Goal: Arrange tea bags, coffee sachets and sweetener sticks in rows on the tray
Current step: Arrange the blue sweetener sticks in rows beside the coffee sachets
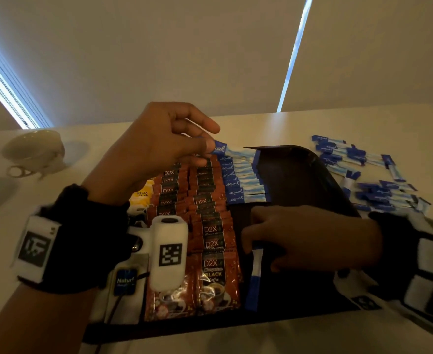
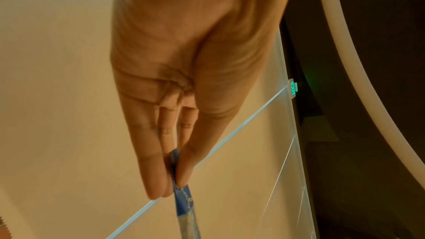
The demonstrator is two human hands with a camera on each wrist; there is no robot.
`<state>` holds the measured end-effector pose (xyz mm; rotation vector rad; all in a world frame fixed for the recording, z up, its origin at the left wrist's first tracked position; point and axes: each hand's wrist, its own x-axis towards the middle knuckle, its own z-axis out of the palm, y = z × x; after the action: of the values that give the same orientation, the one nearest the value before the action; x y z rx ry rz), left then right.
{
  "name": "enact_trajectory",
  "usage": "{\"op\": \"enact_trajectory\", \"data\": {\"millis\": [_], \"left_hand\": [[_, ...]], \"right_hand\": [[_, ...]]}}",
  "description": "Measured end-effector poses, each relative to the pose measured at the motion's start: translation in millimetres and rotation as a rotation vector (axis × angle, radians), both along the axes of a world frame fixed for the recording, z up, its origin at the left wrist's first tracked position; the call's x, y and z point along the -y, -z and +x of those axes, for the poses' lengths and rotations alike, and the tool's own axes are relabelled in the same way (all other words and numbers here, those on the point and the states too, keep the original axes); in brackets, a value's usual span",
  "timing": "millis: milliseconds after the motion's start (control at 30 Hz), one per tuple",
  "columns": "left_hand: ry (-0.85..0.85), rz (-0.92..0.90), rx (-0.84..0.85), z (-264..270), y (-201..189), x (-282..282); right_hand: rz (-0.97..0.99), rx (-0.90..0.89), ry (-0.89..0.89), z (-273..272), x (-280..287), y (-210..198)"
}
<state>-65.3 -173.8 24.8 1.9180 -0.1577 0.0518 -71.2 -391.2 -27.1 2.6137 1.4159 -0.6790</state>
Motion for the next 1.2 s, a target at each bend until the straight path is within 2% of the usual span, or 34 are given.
{"op": "enact_trajectory", "data": {"millis": [233, 300, 433, 567, 633, 733, 867, 1100, 1200], "left_hand": [[0.014, -0.011, 0.001, 0, 1, -1], [0.021, -0.013, 0.006, 0, 1, -2], [0.02, -0.02, 0.037, 0, 0, -5], [0.012, -0.031, 0.055, 0, -2, -7], [0.003, -0.032, 0.062, 0, -2, -8], [-0.003, -0.029, 0.068, 0, -3, -9], [-0.011, -0.027, 0.078, -1, -5, -12], [-0.02, -0.019, 0.092, -3, -8, -14], [-0.028, -0.019, 0.095, -3, -8, -15]], "right_hand": [[-0.007, 0.035, -0.128, 3, -3, 3], [-0.017, 0.023, -0.112, 4, -2, -1], [0.04, -0.145, 0.121, 11, 8, -17], [0.209, -0.528, 0.411, 20, 22, -21], [0.235, -0.638, 0.545, 24, 26, -21], [0.225, -0.574, 0.611, 34, 27, -17], [0.213, -0.469, 0.577, 52, 18, -13], [0.282, -0.529, 0.493, 67, 5, -11], [0.249, -0.51, 0.45, 66, 3, -11]]}}
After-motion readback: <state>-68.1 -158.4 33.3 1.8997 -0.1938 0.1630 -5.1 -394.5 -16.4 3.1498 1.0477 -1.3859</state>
